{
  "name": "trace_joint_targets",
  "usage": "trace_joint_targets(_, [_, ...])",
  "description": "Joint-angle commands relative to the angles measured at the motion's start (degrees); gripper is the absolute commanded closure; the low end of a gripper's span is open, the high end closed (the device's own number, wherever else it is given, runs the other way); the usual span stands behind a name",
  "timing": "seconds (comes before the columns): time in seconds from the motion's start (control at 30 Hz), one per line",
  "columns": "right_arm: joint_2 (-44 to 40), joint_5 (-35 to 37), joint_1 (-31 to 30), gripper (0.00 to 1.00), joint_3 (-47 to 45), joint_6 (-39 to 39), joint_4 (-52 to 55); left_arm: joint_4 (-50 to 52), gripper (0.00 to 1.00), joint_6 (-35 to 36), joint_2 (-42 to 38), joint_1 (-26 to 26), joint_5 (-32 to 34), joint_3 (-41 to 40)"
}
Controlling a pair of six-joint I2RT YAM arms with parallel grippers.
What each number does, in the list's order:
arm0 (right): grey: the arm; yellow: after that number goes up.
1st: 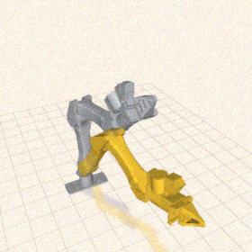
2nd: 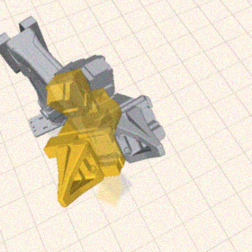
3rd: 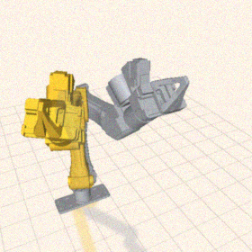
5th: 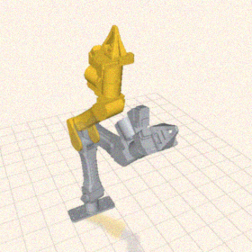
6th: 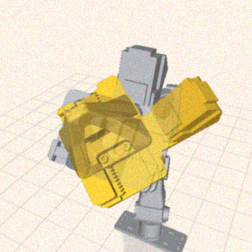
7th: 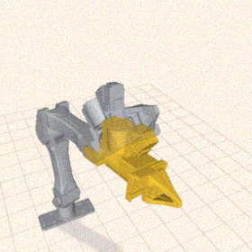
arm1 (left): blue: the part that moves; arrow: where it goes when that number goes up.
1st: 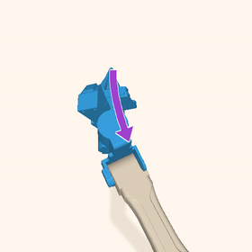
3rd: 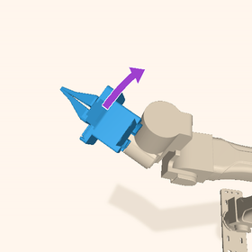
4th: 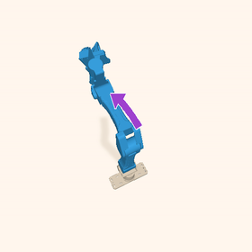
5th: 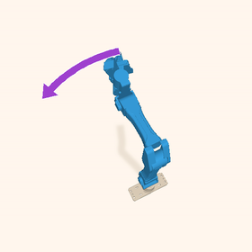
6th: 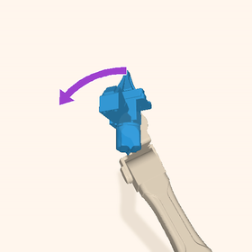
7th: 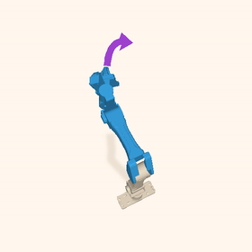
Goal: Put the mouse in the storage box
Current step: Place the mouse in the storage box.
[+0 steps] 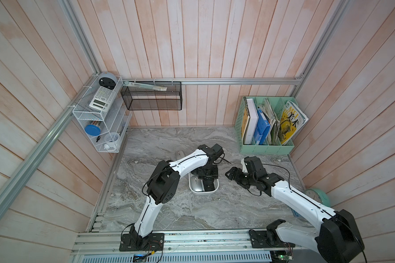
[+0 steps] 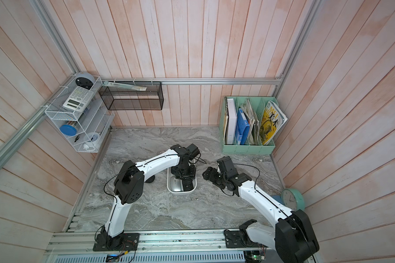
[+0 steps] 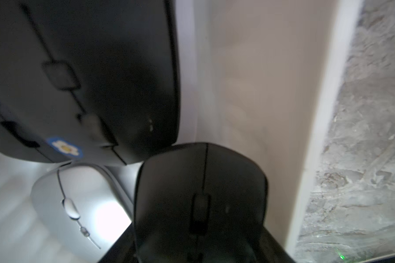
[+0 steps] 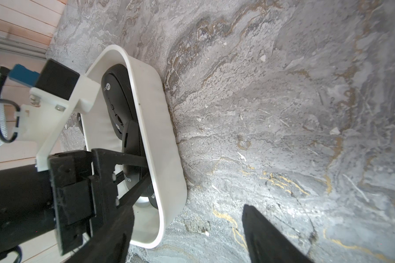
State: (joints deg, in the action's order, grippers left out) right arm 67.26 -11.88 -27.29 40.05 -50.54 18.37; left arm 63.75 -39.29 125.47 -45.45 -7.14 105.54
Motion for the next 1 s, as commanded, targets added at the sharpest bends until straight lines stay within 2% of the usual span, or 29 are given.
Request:
trace_joint_targets(0.0, [-0.3, -0.3, 0.2, 0.19, -1.0, 1.0, -0.2, 0.4, 0.50, -0.7, 1.1, -0.2, -0.2, 1.9])
trace_joint_targets(0.33, [-0.4, -0.8, 0.2, 0.19, -1.2, 0.7, -1.0, 0.2, 0.43, -0.5, 0.8, -0.3, -1.0, 3.1])
trace_joint_targets(0.97, [-0.9, -0.8, 0.2, 0.19, -1.5, 0.6, -1.0, 0.5, 0.40, -1.3, 2.3, -0.4, 0.1, 1.0])
